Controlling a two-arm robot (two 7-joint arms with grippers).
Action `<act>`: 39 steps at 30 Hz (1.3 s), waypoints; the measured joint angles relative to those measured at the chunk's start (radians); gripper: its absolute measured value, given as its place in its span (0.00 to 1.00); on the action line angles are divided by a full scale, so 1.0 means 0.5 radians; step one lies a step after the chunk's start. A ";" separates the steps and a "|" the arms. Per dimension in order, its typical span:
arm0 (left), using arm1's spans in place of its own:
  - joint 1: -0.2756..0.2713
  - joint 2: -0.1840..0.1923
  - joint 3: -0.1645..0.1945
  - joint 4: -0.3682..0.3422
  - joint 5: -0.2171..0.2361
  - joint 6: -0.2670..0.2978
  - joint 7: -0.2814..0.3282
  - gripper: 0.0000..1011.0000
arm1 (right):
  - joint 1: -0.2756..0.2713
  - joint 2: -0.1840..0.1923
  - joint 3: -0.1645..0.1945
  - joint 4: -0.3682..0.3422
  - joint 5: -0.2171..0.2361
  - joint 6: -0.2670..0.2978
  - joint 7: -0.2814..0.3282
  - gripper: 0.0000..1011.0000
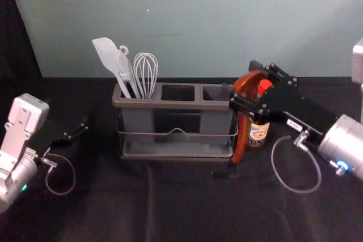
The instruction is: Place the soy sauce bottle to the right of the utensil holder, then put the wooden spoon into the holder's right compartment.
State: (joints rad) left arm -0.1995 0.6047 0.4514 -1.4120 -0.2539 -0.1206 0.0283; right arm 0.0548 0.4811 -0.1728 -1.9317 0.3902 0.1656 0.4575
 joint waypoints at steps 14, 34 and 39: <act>0.000 0.000 0.000 0.000 0.000 0.000 0.000 1.00 | 0.349 0.010 -0.077 0.077 0.118 0.173 0.016 0.82; 0.000 0.000 0.000 0.000 0.000 0.000 0.000 1.00 | 0.788 -0.068 -0.197 0.325 0.200 0.294 -0.084 0.82; 0.000 0.000 0.000 0.000 0.000 0.000 0.000 1.00 | 0.828 -0.071 -0.222 0.372 0.212 0.281 -0.097 0.82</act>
State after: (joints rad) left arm -0.1995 0.6047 0.4514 -1.4120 -0.2539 -0.1206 0.0283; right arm 0.4690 0.4457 -0.2839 -1.7457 0.4962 0.3059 0.4090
